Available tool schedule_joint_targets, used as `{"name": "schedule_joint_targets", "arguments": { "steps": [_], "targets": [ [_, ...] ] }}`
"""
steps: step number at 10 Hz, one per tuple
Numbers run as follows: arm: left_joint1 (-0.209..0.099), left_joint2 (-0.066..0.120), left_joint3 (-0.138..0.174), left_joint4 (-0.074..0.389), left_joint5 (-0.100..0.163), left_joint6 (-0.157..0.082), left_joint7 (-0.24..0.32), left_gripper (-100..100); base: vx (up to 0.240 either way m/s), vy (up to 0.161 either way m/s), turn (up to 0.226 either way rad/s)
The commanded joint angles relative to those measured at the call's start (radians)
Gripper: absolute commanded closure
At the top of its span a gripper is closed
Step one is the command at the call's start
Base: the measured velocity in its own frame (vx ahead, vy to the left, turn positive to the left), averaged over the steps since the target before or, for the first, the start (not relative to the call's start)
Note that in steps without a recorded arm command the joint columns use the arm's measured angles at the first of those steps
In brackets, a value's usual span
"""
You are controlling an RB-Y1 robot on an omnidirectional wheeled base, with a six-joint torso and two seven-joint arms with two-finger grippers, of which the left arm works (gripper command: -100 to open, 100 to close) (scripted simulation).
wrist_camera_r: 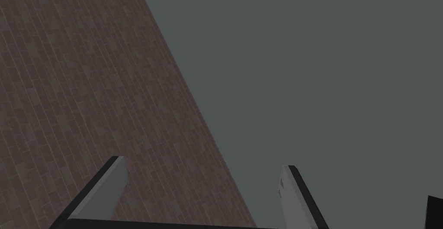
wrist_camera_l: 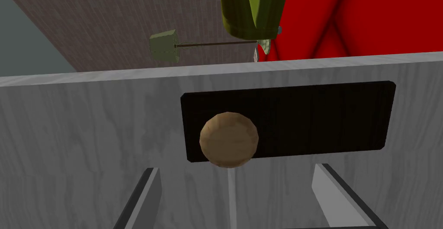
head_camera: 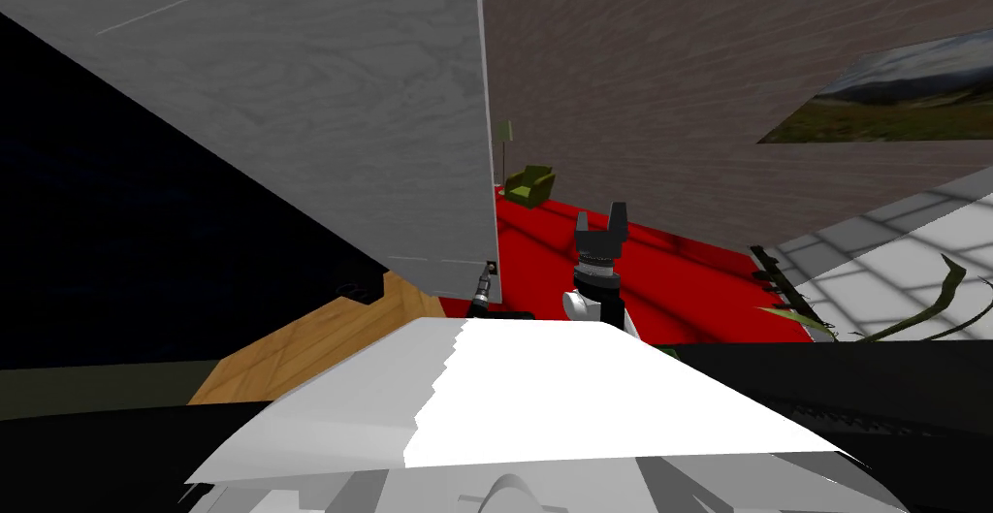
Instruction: Push the door open
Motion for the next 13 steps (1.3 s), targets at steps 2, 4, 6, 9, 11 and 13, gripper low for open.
{"name": "schedule_joint_targets", "arguments": {
  "steps": [2,4,6,9,11,13],
  "targets": [
    [-0.004,-0.015,0.005,0.000,-0.001,0.004,0.002,-100,0.169,-0.030,-0.006],
    [-0.004,-0.015,0.005,0.000,-0.001,0.004,0.002,100,-0.027,0.003,-0.007],
    [-0.004,-0.015,0.005,0.000,-0.001,0.004,0.002,100,-0.024,0.004,-0.001],
    [-0.005,0.004,0.025,0.002,0.009,0.004,-0.001,100,0.023,-0.022,0.017],
    [-0.007,0.013,0.040,0.002,0.017,0.003,-0.004,100,0.149,-0.096,0.059],
    [-0.010,0.019,0.065,0.002,0.030,0.001,-0.008,100,0.196,-0.096,0.071]
  ]
}}
